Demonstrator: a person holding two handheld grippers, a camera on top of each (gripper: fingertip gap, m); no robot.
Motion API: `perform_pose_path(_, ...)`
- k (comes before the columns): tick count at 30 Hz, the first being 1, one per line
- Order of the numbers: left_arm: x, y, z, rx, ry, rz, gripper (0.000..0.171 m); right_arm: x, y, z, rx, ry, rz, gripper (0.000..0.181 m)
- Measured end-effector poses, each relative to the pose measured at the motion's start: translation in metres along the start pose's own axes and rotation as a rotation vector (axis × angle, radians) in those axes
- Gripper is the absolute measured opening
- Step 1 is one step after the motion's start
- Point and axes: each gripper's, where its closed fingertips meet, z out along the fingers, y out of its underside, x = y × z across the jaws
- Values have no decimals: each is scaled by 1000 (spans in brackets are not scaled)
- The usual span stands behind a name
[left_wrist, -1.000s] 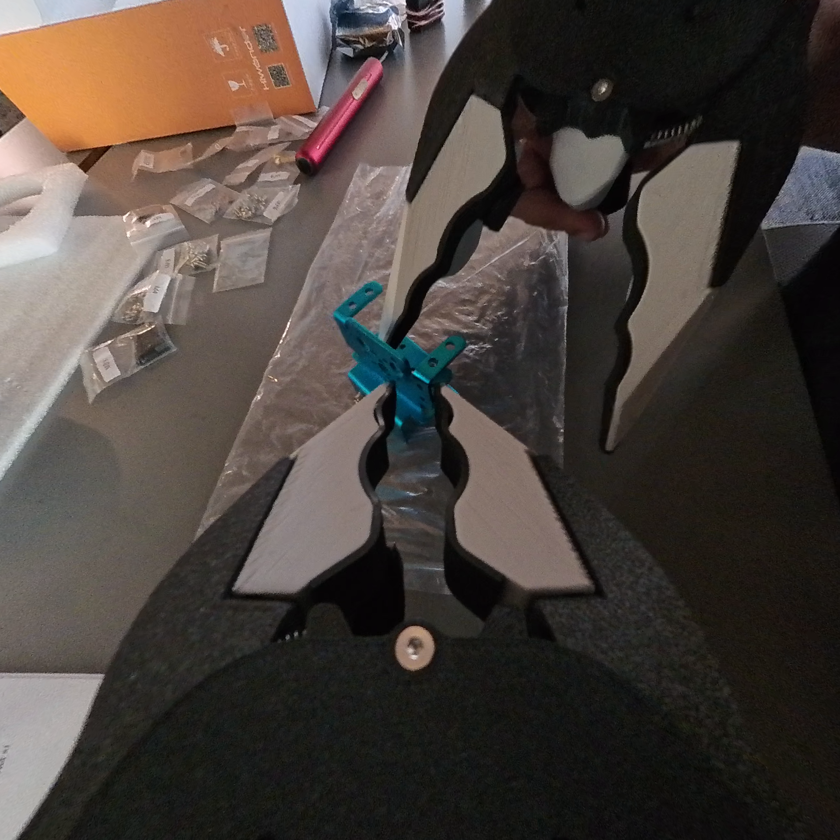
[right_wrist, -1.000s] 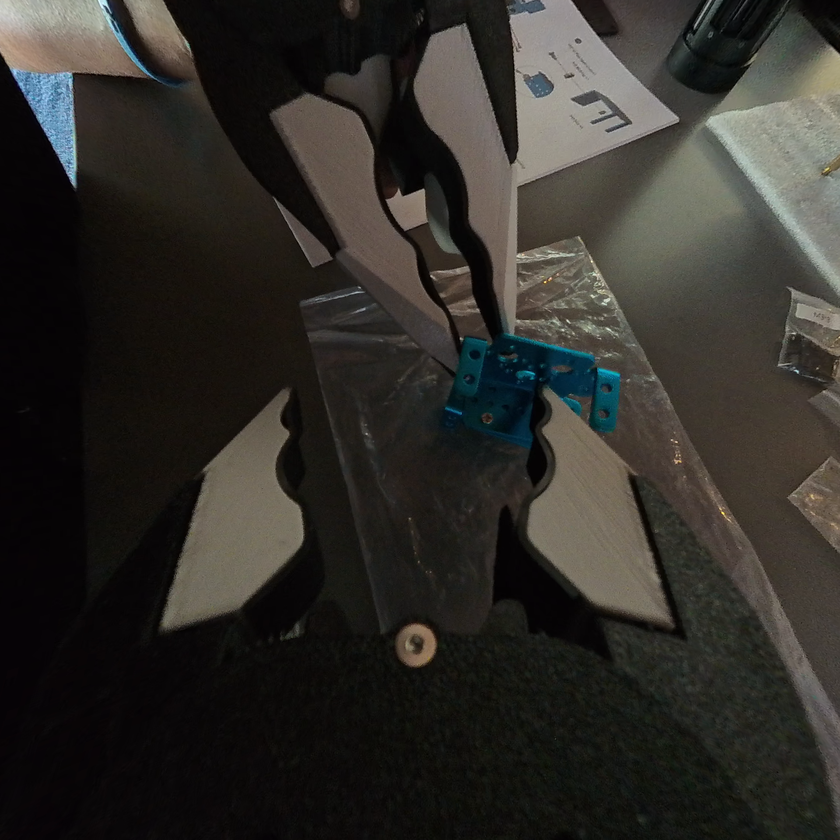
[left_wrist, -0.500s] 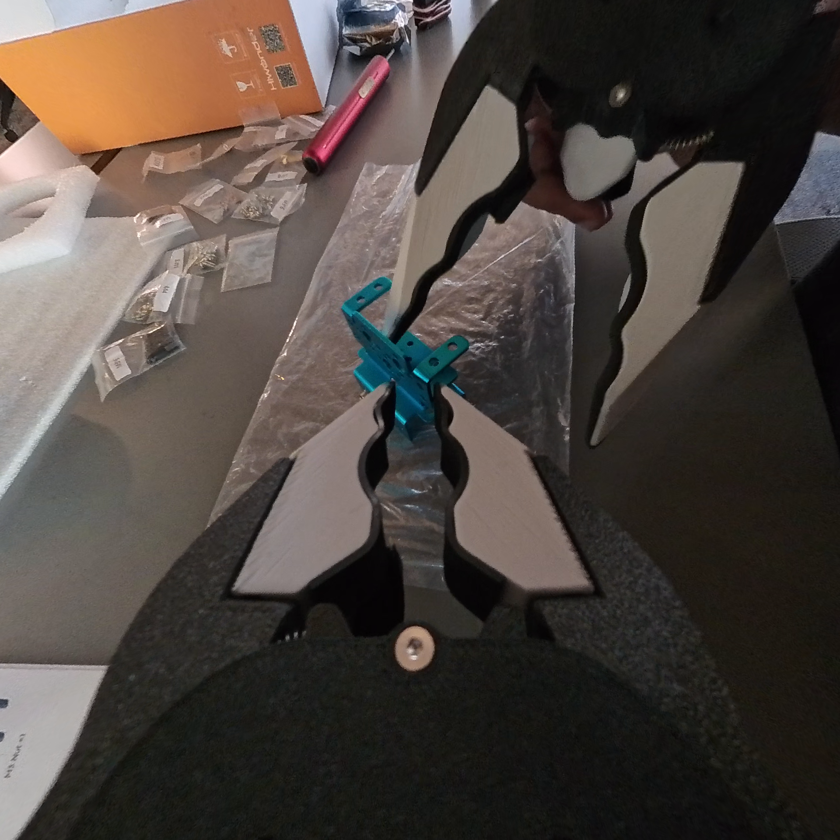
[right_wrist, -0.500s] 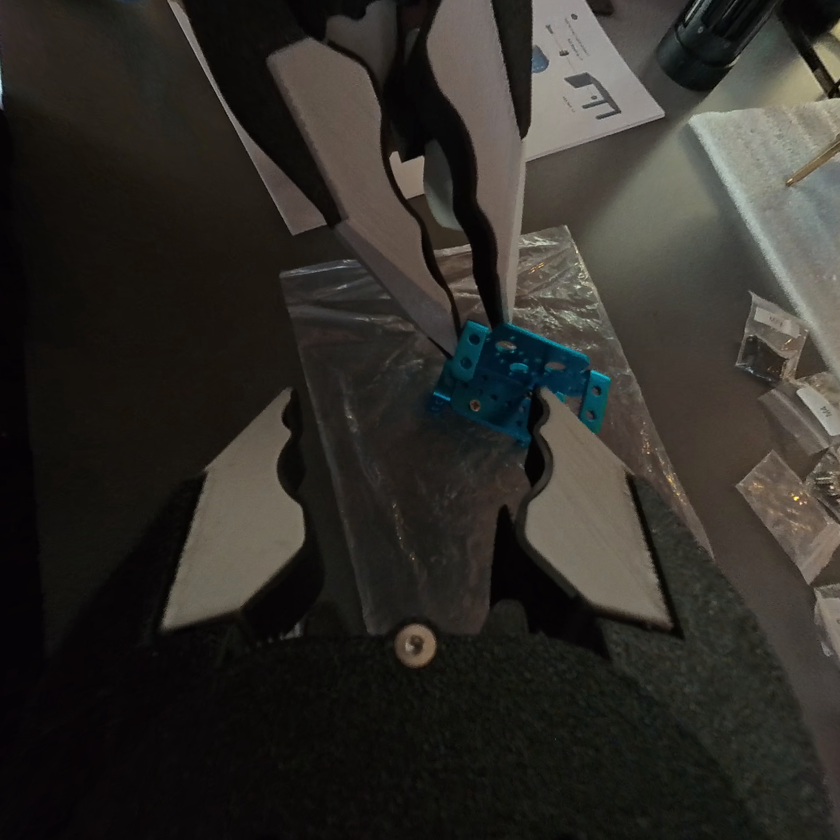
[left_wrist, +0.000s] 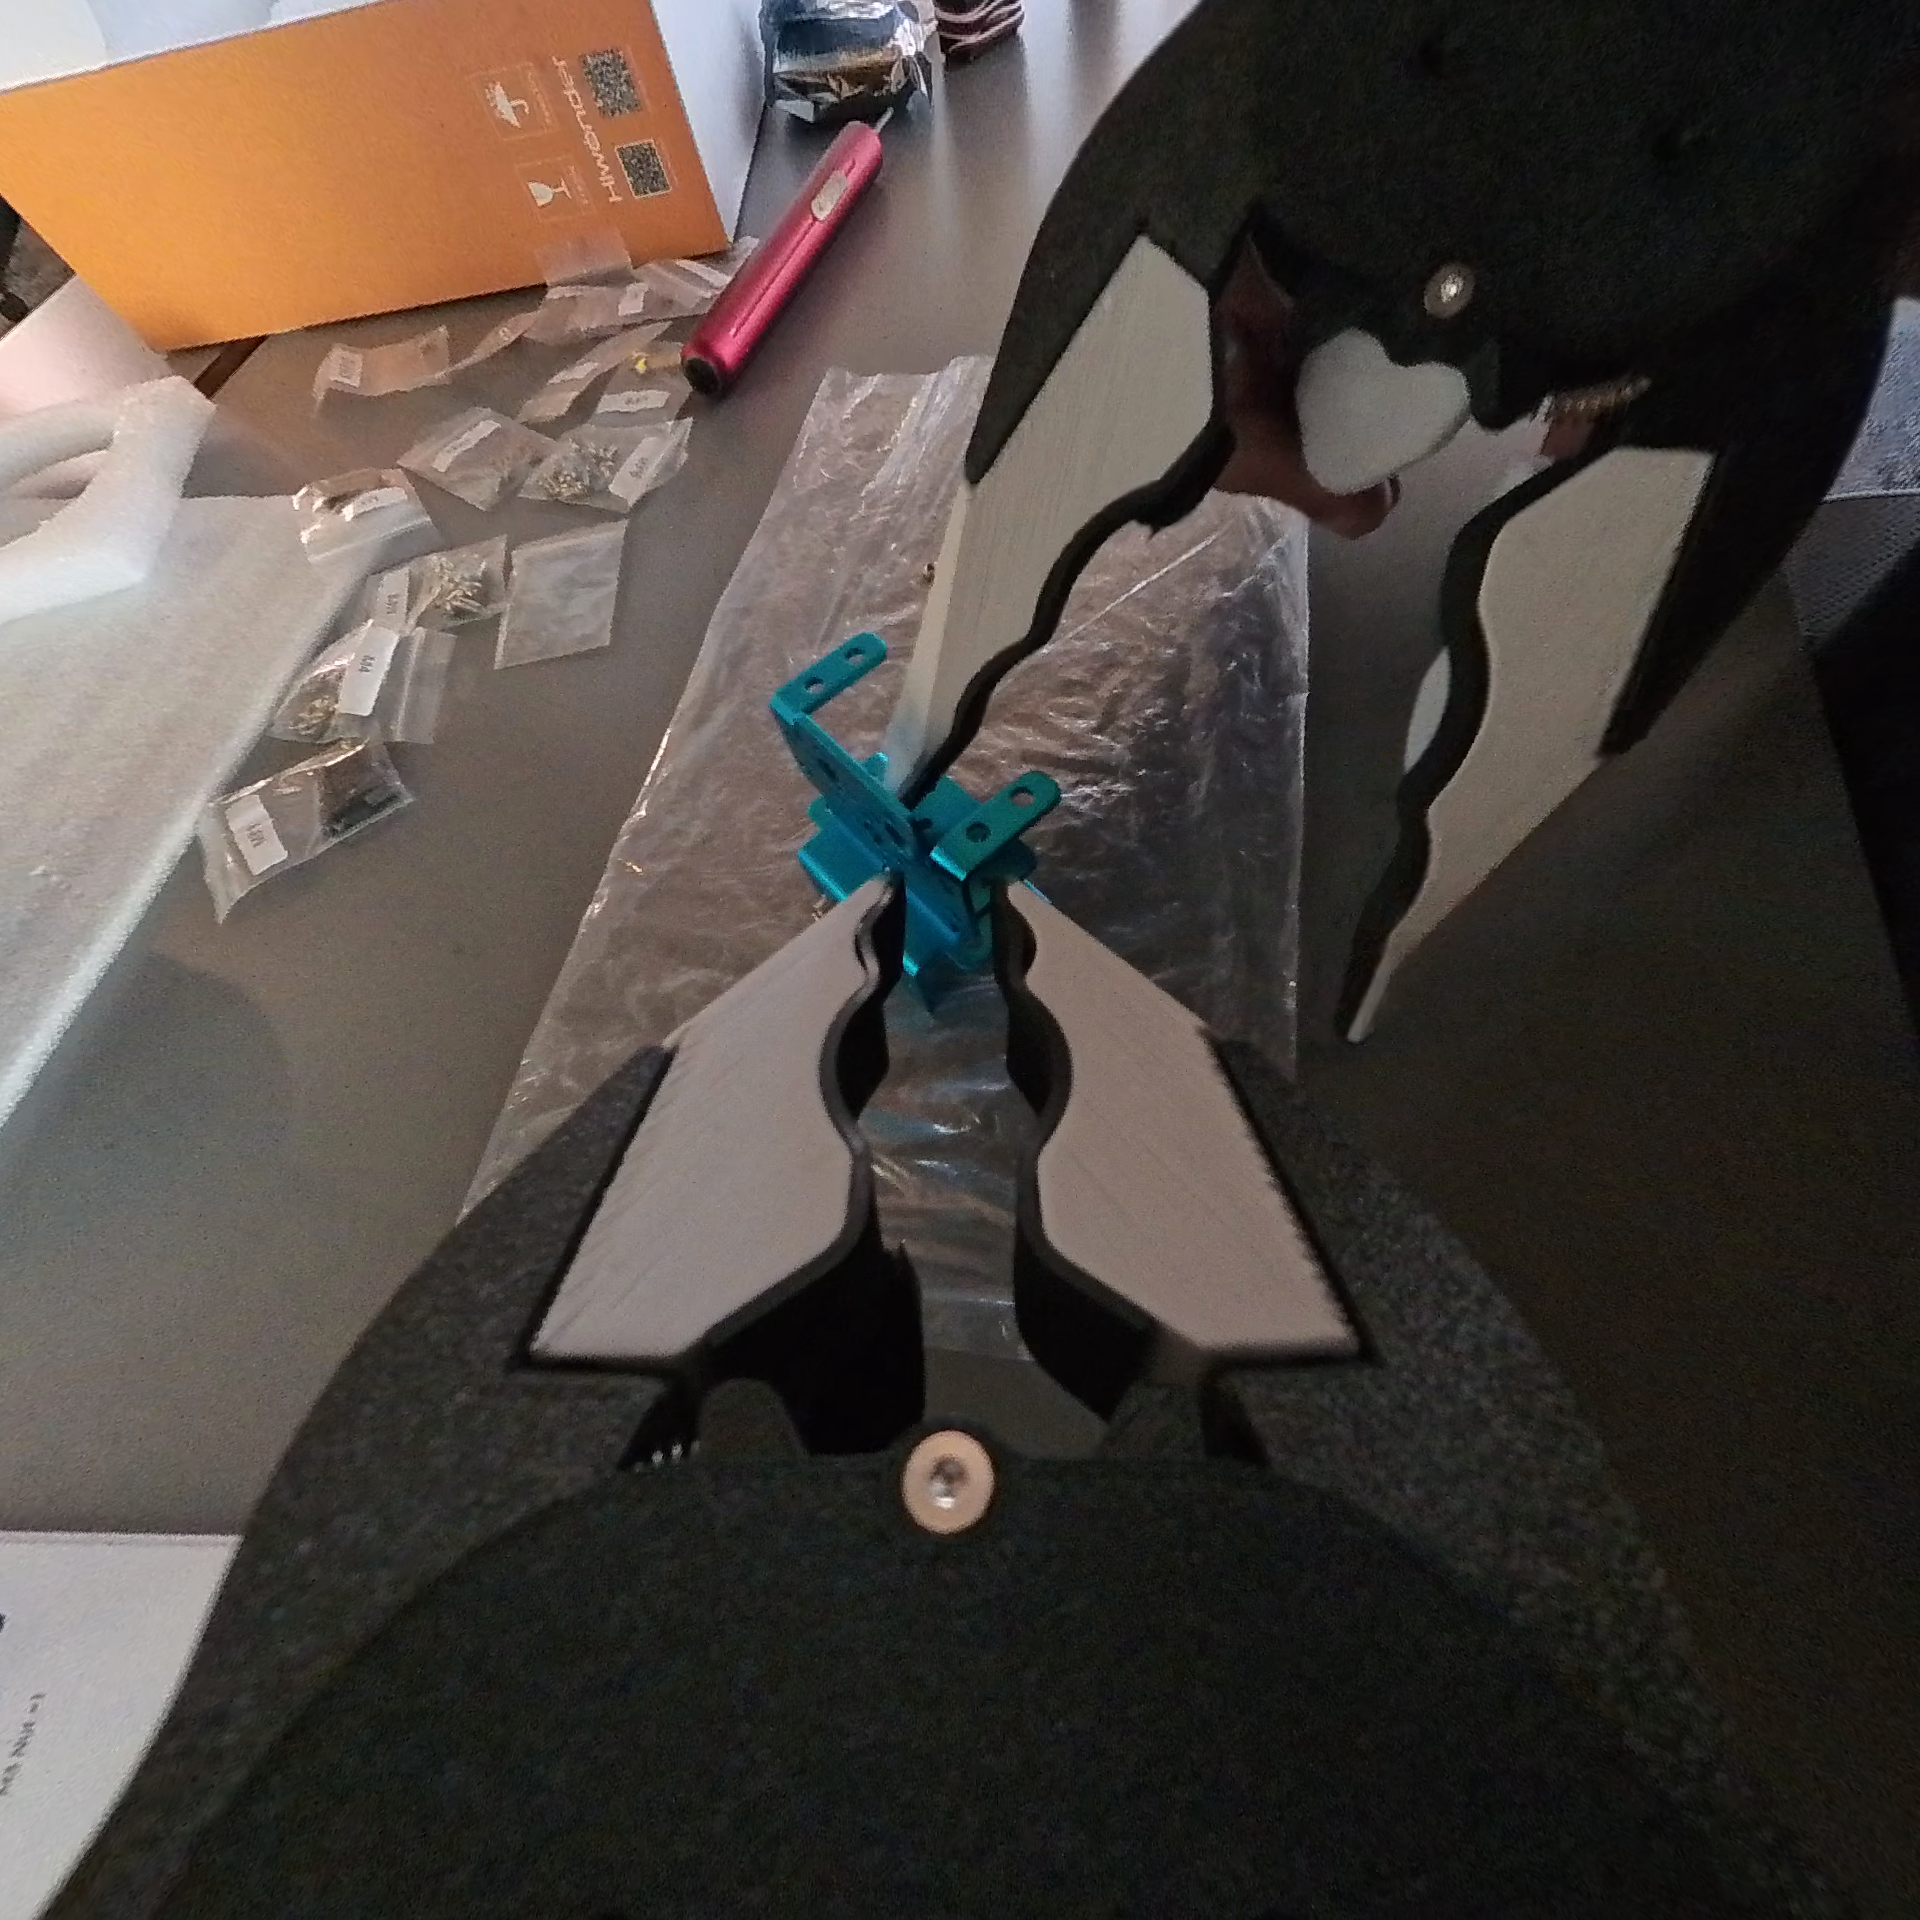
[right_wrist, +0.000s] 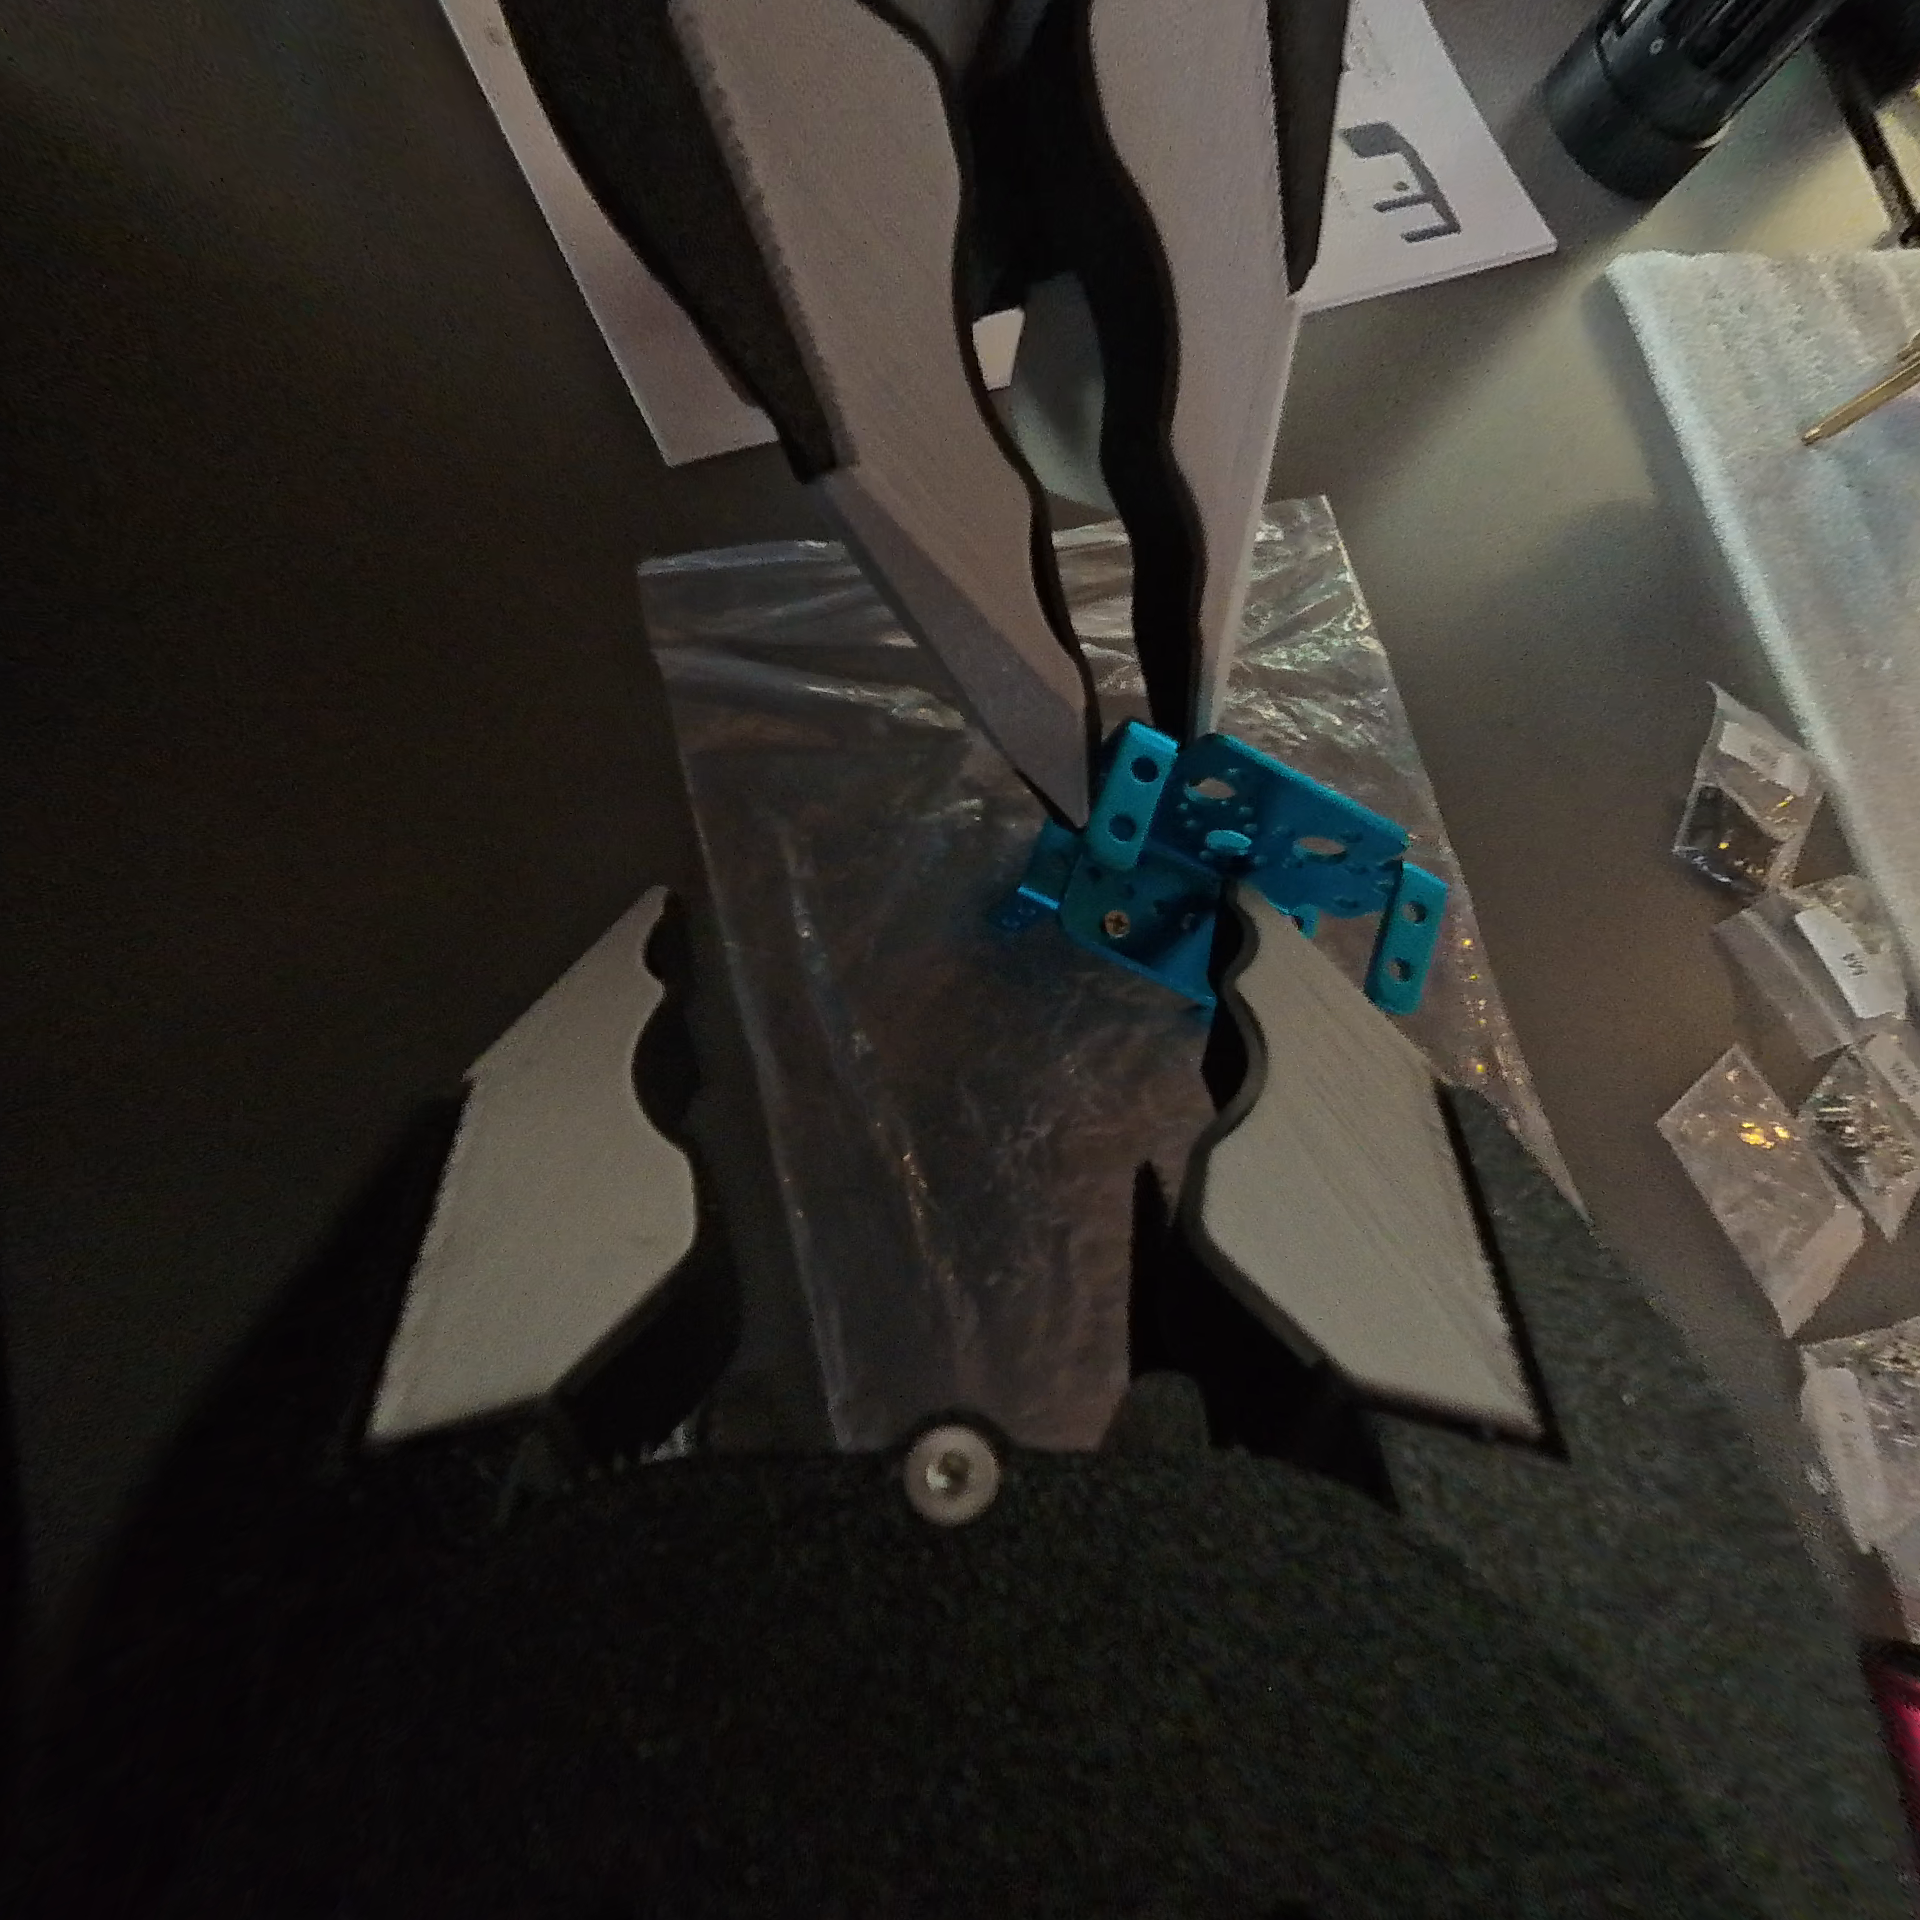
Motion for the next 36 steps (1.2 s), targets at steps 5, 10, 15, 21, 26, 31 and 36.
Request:
perform_pose_path(5, 1, -1, -1, 4, 0, 2, 16, 5, -3, -7, 29, 18, 23, 100)
perform_pose_path(10, 1, 0, -1, -1, -4, 8, 16, 4, 1, 3, 4, 15, 19, 105)
perform_pose_path(15, -1, 0, -2, -3, -4, -1, 17, 5, -3, -4, 19, 20, 28, 104)
perform_pose_path(21, -1, -7, -12, -8, 42, -96, 30, 11, -6, -30, 118, 4, 160, 85)
perform_pose_path(26, 1, -11, -13, -22, 21, -192, 34, 40, 16, -56, 119, -29, 239, 66)
perform_pose_path(31, -8, -24, -13, -48, 10, -353, 37, 66, 41, -58, -5, -233, 170, 60)
perform_pose_path(36, -20, -29, -17, -151, 12, -411, 38, 69, 36, -34, 10, -519, 42, 38)
